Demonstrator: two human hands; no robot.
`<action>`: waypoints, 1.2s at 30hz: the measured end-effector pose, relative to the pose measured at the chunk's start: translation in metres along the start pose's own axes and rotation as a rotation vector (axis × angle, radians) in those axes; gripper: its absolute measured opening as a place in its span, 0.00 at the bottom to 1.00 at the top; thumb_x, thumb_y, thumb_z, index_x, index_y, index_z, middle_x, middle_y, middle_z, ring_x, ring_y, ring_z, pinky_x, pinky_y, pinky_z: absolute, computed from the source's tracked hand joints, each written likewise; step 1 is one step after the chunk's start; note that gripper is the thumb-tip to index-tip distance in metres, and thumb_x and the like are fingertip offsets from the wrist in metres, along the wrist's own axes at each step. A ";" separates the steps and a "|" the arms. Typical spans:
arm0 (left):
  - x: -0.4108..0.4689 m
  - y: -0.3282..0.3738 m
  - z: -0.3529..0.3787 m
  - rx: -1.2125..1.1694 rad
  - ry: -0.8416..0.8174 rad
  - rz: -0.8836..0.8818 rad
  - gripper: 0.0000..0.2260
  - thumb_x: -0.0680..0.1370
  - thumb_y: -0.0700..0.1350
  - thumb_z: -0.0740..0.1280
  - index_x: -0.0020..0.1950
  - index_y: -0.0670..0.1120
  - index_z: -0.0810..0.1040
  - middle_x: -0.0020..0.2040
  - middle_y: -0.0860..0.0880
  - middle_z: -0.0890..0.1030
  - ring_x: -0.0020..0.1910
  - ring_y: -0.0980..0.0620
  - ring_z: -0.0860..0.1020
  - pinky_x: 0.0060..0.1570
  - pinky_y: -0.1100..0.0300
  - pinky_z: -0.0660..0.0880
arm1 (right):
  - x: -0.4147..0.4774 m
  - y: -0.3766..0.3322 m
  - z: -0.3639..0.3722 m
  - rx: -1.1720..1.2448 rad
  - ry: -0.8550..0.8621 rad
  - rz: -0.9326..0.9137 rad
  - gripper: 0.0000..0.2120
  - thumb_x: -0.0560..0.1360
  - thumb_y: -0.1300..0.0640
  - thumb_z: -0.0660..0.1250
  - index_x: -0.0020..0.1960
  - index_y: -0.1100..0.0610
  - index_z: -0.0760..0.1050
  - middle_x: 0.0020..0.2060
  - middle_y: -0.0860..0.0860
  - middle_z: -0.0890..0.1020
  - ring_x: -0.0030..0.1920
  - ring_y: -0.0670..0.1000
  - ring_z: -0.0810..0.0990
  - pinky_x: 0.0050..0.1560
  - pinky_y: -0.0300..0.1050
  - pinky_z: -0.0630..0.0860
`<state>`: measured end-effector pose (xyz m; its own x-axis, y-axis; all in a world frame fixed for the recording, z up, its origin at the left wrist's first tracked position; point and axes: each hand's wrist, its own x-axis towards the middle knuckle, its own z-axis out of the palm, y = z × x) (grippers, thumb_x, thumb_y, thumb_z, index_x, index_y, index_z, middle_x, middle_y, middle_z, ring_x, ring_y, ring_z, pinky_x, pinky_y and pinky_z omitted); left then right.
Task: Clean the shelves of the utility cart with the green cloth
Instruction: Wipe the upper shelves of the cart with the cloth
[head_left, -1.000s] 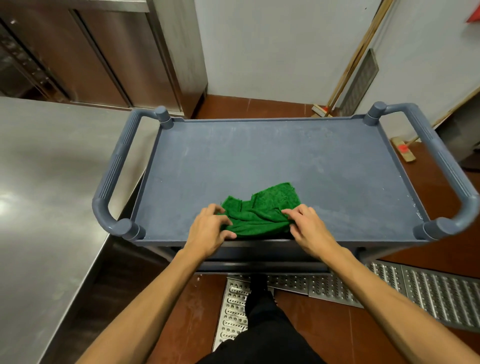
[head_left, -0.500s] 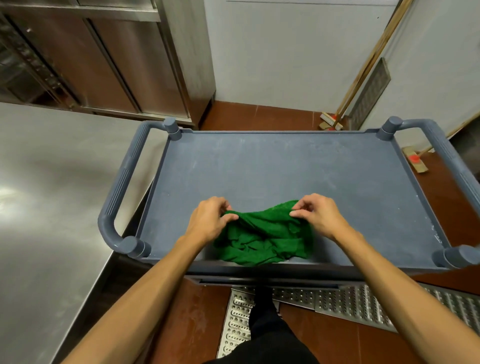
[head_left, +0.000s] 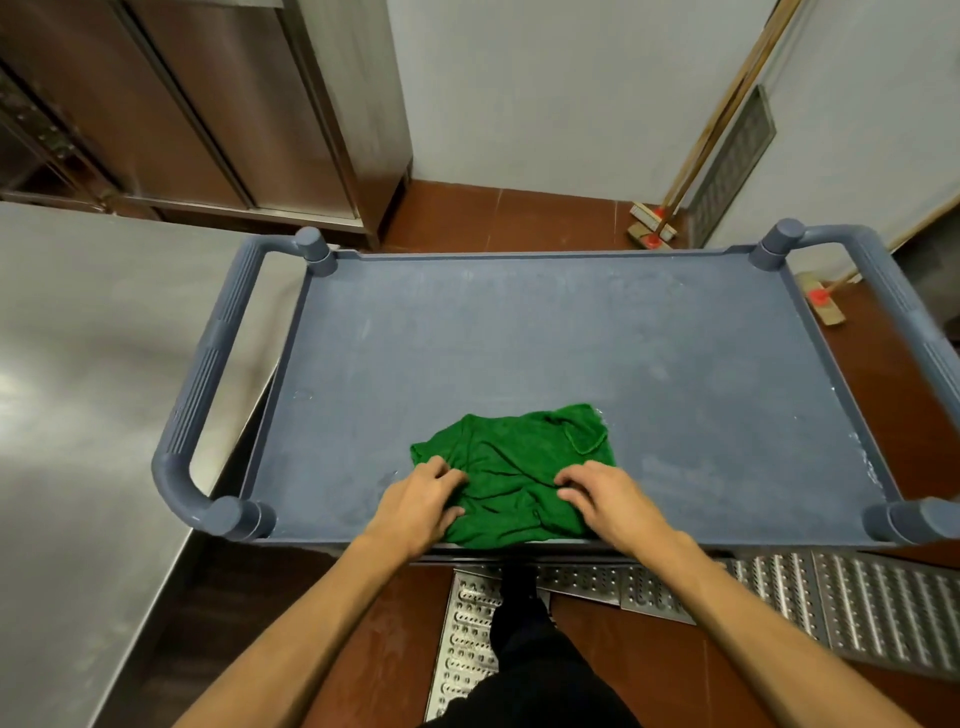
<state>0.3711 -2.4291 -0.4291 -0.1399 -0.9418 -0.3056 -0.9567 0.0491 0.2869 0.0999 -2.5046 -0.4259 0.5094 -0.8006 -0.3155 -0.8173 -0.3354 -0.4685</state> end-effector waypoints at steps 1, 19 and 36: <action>0.001 0.000 0.001 0.023 -0.010 0.000 0.24 0.78 0.52 0.69 0.73 0.48 0.70 0.64 0.45 0.72 0.62 0.43 0.74 0.52 0.46 0.79 | 0.000 -0.002 0.001 -0.027 -0.015 0.023 0.15 0.78 0.46 0.66 0.63 0.50 0.76 0.55 0.49 0.80 0.56 0.52 0.79 0.56 0.49 0.77; 0.036 -0.004 -0.019 -0.357 0.193 -0.182 0.06 0.80 0.49 0.66 0.46 0.50 0.71 0.43 0.51 0.78 0.47 0.48 0.72 0.48 0.52 0.72 | 0.021 0.022 0.005 -0.086 0.119 -0.098 0.12 0.76 0.49 0.69 0.58 0.51 0.79 0.65 0.51 0.72 0.39 0.50 0.79 0.37 0.45 0.77; 0.068 -0.014 -0.158 -0.362 0.183 -0.015 0.28 0.65 0.73 0.70 0.54 0.55 0.77 0.43 0.55 0.81 0.40 0.56 0.79 0.39 0.59 0.76 | 0.059 -0.002 -0.165 0.309 0.331 -0.069 0.04 0.81 0.58 0.61 0.52 0.52 0.73 0.36 0.48 0.78 0.38 0.49 0.76 0.40 0.43 0.68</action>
<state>0.4156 -2.5465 -0.3105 -0.0480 -0.9867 -0.1550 -0.8022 -0.0544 0.5946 0.0871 -2.6327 -0.3072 0.4053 -0.9140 -0.0180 -0.6400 -0.2697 -0.7195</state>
